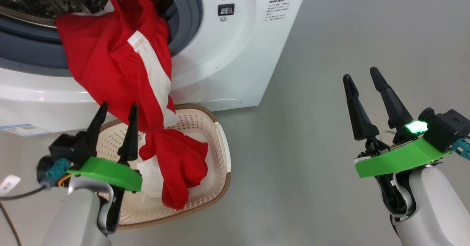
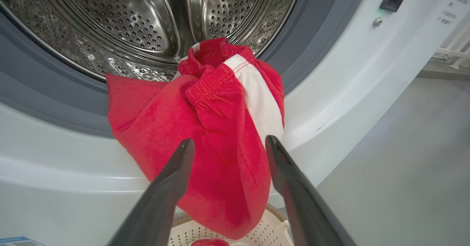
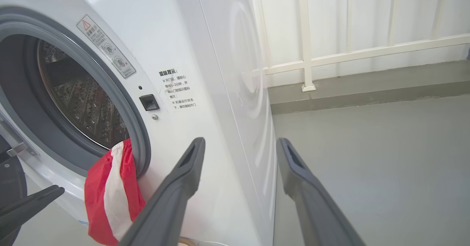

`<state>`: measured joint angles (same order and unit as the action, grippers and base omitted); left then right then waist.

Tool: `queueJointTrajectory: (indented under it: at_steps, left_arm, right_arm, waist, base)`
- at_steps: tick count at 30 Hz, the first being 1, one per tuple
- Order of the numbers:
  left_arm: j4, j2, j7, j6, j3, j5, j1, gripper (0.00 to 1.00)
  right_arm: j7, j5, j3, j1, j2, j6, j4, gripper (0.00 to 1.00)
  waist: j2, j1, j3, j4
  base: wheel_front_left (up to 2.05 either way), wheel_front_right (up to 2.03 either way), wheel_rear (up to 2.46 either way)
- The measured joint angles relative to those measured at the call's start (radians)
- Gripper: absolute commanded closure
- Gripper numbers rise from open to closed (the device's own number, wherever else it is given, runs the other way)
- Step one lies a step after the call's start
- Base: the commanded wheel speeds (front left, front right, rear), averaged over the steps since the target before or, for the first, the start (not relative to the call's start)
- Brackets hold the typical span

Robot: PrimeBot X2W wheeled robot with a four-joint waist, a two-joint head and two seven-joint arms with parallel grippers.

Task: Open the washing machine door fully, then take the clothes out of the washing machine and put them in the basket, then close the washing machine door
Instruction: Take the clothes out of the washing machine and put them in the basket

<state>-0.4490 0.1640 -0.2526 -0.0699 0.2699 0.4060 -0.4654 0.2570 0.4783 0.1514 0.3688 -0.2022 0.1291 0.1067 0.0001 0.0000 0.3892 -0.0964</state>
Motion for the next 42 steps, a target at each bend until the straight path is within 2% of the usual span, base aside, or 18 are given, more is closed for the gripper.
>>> queueJointTrajectory:
  at_steps: [9, 18, 30, 35, 42]
  left_arm:
    - [0.096, 0.01, 0.0, 0.049, -0.008, 0.0, 0.06, 0.0]
    - [0.156, 0.017, 0.006, 0.067, -0.007, 0.001, 0.096, 0.0]
    - [0.163, 0.023, 0.015, 0.075, -0.002, 0.005, 0.095, 0.0]
    - [0.121, 0.023, 0.047, 0.066, 0.016, 0.012, 0.079, 0.0]
    - [-0.047, 0.015, 0.086, 0.028, 0.043, 0.021, -0.051, 0.0]
  right_arm:
    - [0.0, 0.0, -0.002, 0.0, 0.004, 0.0, -0.004, 0.0]
    - [0.0, 0.0, -0.002, 0.0, 0.004, 0.0, -0.004, 0.0]
    - [0.0, 0.0, -0.001, 0.0, 0.005, 0.0, -0.003, 0.0]
    - [0.0, 0.0, 0.0, 0.0, 0.006, 0.0, -0.003, 0.0]
    - [0.0, 0.0, 0.009, 0.001, 0.008, 0.0, -0.002, 0.0]
  waist:
    - [0.0, 0.0, 0.005, -0.002]
    - [0.0, 0.0, 0.01, -0.001]
    - [0.0, 0.0, 0.01, -0.009]
    - [0.0, 0.0, 0.016, -0.012]
    - [0.0, 0.0, 0.026, -0.025]
  base:
    - [0.0, 0.0, 0.0]
    - [0.0, 0.0, 0.0]
    - [0.0, 0.0, 0.0]
    - [0.0, 0.0, 0.0]
    - [0.0, 0.0, 0.0]
